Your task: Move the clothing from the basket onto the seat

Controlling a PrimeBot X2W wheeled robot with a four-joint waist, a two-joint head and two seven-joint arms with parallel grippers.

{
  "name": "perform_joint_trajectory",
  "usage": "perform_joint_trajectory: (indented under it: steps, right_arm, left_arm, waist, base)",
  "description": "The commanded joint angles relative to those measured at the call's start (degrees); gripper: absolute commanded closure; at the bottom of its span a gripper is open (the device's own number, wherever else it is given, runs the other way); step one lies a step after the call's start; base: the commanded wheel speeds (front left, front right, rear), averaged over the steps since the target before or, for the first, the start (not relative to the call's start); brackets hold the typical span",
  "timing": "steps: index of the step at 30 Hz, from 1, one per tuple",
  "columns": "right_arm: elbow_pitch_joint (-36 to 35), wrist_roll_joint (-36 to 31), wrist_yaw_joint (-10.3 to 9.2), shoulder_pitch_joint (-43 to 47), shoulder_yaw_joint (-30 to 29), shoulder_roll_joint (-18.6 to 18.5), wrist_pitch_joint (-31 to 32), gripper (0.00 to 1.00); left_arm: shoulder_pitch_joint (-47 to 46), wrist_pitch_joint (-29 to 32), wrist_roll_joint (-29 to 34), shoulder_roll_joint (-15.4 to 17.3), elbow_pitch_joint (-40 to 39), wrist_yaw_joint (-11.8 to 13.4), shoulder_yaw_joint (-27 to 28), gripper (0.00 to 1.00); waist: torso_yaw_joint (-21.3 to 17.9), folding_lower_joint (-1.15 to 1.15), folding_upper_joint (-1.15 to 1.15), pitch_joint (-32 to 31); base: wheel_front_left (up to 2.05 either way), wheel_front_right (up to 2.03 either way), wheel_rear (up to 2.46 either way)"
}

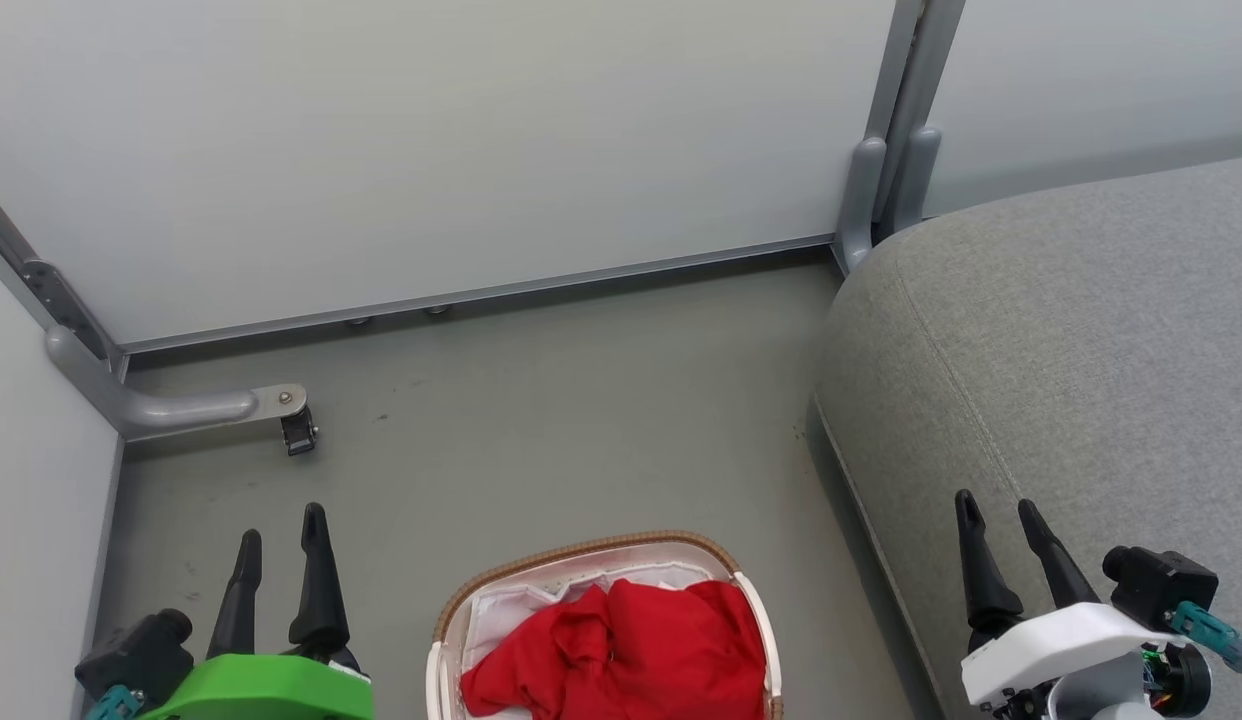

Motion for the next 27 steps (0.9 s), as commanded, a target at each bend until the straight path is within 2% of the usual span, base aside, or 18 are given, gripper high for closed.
perform_joint_trajectory:
  steps: [1, 27]
  right_arm:
    - [-0.6, -1.5, 0.01, 0.7, 0.1, -0.4, -0.6, 0.0]
    - [-1.4, -13.6, 0.01, 1.9, 1.7, -0.5, -3.8, 0.0]
  left_arm:
    - [0.5, -0.5, 1.7, 0.5, -0.3, 0.0, 0.0, 0.0]
    - [1.8, -3.8, 11.6, 0.6, 1.6, 0.3, -0.9, 0.0]
  waist:
    - [0.0, 0.0, 0.0, 0.0]
    - [0.4, 0.0, 0.0, 0.2]
  base:
    - [0.0, 0.0, 0.0]
    - [0.0, 0.0, 0.0]
